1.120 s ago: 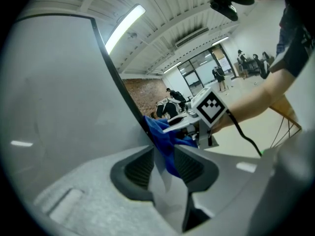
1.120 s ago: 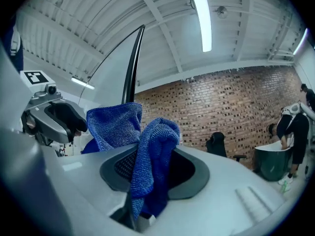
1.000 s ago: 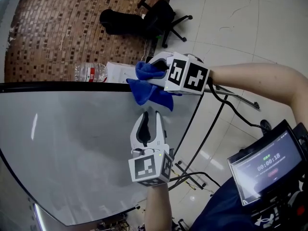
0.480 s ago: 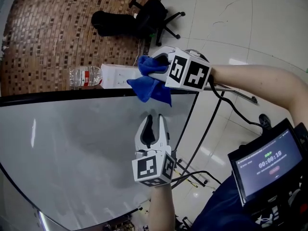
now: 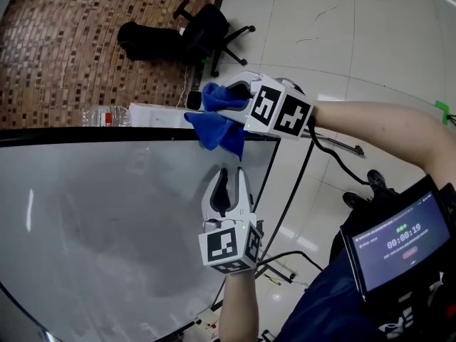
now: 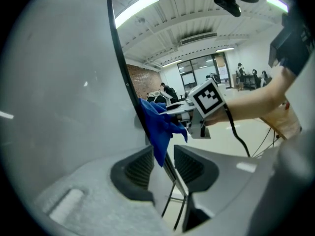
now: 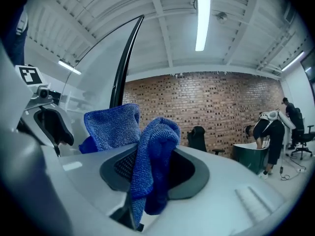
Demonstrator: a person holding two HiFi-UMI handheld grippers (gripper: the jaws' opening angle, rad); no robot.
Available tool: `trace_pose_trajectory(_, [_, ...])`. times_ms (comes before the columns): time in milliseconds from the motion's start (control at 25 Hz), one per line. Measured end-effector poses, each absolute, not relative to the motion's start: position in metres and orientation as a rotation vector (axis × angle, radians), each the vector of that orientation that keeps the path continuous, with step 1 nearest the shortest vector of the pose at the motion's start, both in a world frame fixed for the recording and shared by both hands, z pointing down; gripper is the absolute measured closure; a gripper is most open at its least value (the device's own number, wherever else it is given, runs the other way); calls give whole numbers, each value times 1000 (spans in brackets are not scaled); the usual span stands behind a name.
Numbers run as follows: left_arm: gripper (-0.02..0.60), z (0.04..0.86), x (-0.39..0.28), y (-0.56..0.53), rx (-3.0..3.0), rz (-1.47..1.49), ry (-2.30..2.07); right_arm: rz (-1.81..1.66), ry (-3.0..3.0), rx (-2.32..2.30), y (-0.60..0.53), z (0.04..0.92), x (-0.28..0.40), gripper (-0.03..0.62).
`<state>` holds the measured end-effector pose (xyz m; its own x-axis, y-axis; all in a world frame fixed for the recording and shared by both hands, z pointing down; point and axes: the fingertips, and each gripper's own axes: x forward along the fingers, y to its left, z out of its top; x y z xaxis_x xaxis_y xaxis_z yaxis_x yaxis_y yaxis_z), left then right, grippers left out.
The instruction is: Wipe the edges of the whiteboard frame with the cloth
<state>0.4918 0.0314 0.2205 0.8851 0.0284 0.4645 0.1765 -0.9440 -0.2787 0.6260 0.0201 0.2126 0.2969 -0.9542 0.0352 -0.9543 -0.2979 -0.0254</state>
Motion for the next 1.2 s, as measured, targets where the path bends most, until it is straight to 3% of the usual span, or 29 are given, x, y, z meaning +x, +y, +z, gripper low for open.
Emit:
trace_pose_trajectory(320, [453, 253, 487, 52, -2791, -691, -269, -35, -1739, 2620, 43, 211, 626, 459])
trace_pose_trajectory(680, [453, 290, 488, 55, -2795, -863, -228, -1, -2027, 2849, 47, 228, 622, 457])
trace_pose_trajectory(1000, [454, 304, 498, 67, -2791, -941, -161, -79, -2062, 2797, 58, 241, 612, 457])
trace_pose_trajectory(1200, [453, 312, 501, 73, -2785, -986, -169, 73, -2071, 2697, 50, 276, 606, 457])
